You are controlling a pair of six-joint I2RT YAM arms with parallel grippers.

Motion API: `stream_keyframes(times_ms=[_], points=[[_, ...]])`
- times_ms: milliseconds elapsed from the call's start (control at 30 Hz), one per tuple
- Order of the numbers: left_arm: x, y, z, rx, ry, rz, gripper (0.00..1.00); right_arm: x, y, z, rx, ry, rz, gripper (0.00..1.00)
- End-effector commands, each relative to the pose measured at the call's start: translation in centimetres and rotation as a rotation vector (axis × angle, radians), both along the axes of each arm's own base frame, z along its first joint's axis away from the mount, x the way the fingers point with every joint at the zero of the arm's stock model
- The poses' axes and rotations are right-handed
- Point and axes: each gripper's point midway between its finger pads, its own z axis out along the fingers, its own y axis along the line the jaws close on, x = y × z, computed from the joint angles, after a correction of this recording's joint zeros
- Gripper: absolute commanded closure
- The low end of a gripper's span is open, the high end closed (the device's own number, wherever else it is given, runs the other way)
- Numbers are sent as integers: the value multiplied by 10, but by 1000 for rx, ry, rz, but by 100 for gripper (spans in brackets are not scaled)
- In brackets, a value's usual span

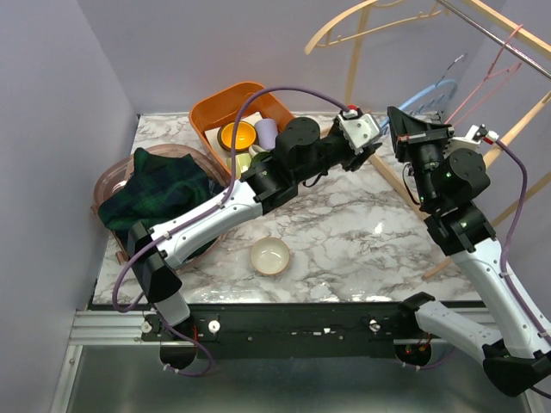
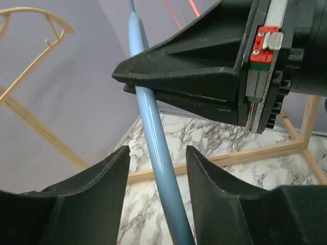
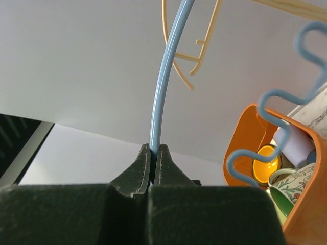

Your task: Remove the skirt from the hanger

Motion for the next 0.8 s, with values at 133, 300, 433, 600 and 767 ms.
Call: stream_keyframes(times_ms=[133, 300, 433, 600, 767], points=[[21, 14, 7, -25, -14, 125, 100, -40, 18, 69, -1, -254, 160, 93], [26, 29, 24, -73, -4, 197, 100, -57, 15, 63, -115, -251, 166, 32], [34, 41, 27, -91, 20, 260, 100, -79, 1, 65, -161, -272, 140, 2], [33, 47, 35, -145, 14, 260, 100, -114, 2, 82, -267, -374, 189, 0], [29, 51, 61, -226, -18, 247, 100, -160, 15, 100, -404, -511, 320, 0]])
